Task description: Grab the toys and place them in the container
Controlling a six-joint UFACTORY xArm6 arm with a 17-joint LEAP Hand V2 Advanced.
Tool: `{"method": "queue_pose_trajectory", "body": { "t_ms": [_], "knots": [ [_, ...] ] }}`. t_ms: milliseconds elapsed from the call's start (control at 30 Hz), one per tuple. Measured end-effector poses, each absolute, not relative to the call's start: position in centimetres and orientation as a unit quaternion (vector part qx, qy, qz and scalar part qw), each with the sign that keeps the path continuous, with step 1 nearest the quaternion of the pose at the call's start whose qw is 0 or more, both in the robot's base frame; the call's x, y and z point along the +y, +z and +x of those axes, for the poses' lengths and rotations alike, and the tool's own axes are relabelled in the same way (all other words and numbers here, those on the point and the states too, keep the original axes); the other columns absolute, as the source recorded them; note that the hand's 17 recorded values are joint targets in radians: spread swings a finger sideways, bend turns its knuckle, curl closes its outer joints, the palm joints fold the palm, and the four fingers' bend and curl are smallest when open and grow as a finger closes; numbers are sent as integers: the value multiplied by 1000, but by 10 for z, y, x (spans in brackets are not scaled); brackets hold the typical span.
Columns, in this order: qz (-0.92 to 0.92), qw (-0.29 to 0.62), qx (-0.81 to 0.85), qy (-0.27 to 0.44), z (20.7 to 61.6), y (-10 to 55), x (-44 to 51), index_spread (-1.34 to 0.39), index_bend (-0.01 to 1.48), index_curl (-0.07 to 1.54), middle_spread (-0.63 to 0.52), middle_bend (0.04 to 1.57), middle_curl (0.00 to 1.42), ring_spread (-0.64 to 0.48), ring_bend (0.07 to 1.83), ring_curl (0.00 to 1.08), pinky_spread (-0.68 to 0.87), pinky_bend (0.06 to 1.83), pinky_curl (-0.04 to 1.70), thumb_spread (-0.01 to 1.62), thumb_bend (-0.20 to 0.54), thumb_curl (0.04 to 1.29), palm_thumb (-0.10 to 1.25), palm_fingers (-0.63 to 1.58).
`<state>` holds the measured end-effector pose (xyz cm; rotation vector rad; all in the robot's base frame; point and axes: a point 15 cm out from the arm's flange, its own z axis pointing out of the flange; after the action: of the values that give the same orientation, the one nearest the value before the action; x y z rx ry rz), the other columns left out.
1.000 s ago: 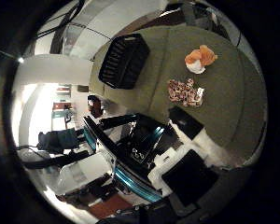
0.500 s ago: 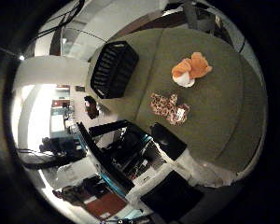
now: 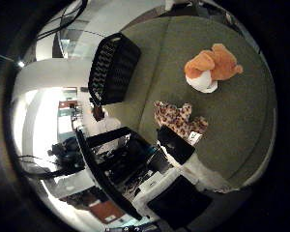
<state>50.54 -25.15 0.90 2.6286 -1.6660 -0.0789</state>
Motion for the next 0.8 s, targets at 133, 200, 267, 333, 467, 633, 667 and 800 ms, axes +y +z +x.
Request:
{"method": "queue_pose_trajectory", "body": {
  "t_ms": [133,200,267,333,467,633,667,800],
  "knots": [
    [850,17,-526,-28,509,1,-240,-402,178,322,-16,188,304,140,241,261,335,419,128,1117,-20,315,631,170],
    [852,17,-523,-25,512,-5,-239,-402,177,321,-16,187,303,137,243,261,335,417,128,1115,-20,314,633,171],
    [855,21,-517,-21,516,-8,-239,-402,177,320,-16,187,303,134,244,261,335,417,128,1112,-19,314,637,171],
    [859,26,-511,-18,520,-11,-242,-402,178,320,-16,187,302,132,244,261,335,416,128,1110,-19,317,641,172],
    [862,32,-506,-8,530,-11,-252,-400,176,317,-16,187,303,130,239,260,335,421,130,1101,-14,327,678,166],
    [874,68,-481,14,537,-2,-285,-400,179,320,-16,186,302,139,226,258,324,420,131,1085,-19,336,704,145],
    [875,77,-477,21,541,2,-295,-398,178,319,-16,182,300,139,226,259,323,423,133,1082,-21,339,702,140],
    [878,98,-466,43,553,11,-322,-401,178,320,-16,185,300,140,224,260,322,423,136,1068,-22,350,704,137]
  ]
}}
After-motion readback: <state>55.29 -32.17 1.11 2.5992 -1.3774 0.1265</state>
